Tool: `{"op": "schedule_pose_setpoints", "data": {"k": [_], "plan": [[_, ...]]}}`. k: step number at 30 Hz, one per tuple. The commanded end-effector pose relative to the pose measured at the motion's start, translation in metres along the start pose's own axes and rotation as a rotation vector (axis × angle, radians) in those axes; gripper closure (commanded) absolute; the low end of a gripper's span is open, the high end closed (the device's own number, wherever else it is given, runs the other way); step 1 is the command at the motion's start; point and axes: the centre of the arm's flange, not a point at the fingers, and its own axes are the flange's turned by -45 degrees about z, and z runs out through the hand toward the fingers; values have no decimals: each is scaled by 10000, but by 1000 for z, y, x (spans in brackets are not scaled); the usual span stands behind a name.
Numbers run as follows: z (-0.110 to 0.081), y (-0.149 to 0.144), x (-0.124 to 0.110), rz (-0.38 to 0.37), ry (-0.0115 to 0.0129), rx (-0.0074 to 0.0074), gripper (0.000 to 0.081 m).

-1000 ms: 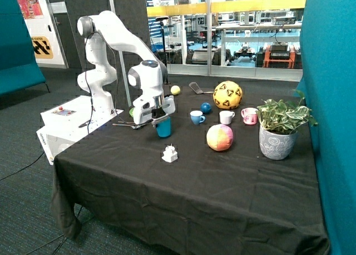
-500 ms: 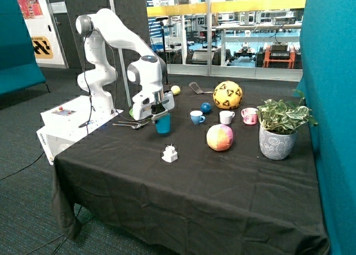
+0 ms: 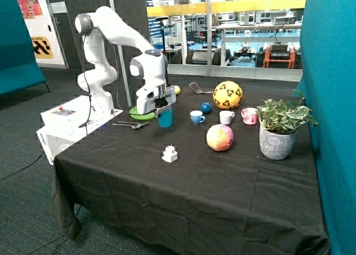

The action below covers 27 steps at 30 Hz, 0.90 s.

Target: Set the table

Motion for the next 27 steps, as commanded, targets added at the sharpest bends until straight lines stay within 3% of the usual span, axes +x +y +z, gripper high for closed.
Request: {"op": "schedule_pose_setpoints", "data": {"k": [1, 27], "plan": [[-8, -24, -5, -588, -17, -1, 808], [-11, -81, -34, -2087, -17, 0, 808]]}}
